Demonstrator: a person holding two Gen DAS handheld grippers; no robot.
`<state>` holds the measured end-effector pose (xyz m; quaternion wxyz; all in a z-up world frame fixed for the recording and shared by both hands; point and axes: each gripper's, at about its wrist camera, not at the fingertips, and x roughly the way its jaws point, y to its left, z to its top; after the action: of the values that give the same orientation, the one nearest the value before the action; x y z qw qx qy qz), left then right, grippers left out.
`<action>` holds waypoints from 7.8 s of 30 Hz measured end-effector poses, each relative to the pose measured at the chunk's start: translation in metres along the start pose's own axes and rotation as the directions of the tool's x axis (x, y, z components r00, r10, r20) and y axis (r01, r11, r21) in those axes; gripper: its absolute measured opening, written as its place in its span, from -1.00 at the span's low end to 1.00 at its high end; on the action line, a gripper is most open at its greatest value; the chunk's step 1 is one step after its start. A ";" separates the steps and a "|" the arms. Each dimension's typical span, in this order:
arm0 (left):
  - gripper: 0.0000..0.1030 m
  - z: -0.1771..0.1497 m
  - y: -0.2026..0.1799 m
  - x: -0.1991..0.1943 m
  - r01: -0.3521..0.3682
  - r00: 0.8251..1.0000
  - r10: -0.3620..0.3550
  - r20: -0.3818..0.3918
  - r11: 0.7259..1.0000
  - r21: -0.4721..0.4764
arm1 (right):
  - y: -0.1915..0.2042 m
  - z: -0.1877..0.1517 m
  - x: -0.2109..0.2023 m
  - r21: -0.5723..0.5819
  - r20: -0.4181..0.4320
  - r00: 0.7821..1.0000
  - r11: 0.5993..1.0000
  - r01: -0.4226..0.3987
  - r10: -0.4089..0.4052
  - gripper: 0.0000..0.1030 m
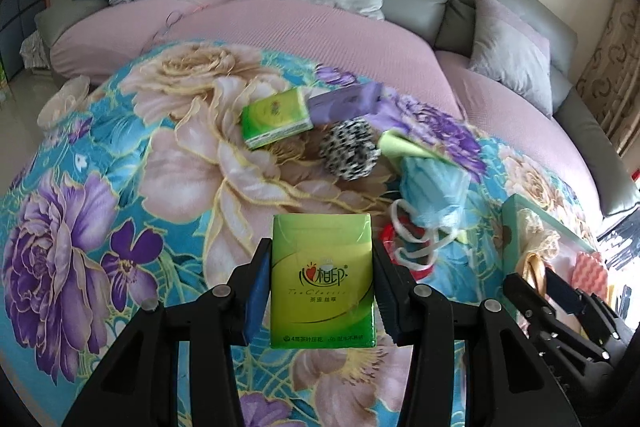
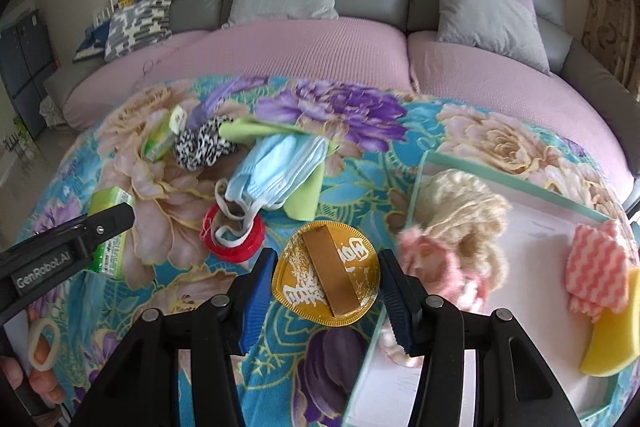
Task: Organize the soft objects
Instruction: 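Carry the green tissue pack and orange tin over the tray with both grippers, then open both grippers to drop the tissue pack and tin into the tray, then move both tools back toward the remaining items on the bed, then grasp the green tissue pack with the left gripper while the right gripper grasps the purple packet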
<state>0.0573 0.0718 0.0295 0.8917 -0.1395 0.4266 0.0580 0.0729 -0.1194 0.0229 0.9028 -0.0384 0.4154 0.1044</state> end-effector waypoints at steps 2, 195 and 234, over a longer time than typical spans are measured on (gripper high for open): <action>-0.06 0.000 -0.008 -0.003 0.012 1.000 -0.012 0.005 1.000 0.019 | -0.009 0.000 -0.010 0.015 0.017 1.000 1.000 0.002 -0.003 0.05; 0.83 0.037 -0.012 0.016 -0.180 0.977 0.193 0.091 0.974 -0.138 | -0.064 0.003 0.014 0.237 0.063 0.998 0.971 -0.002 -0.014 1.00; 0.83 0.047 0.036 0.047 -0.152 0.979 0.168 0.111 0.978 -0.143 | -0.022 0.046 0.032 0.165 0.065 0.994 0.982 -0.092 0.082 1.00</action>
<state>0.1133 0.1191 0.0139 0.8974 -0.1602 0.3760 0.1665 0.1324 -0.1288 0.0279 0.9091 0.0592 0.3976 0.1094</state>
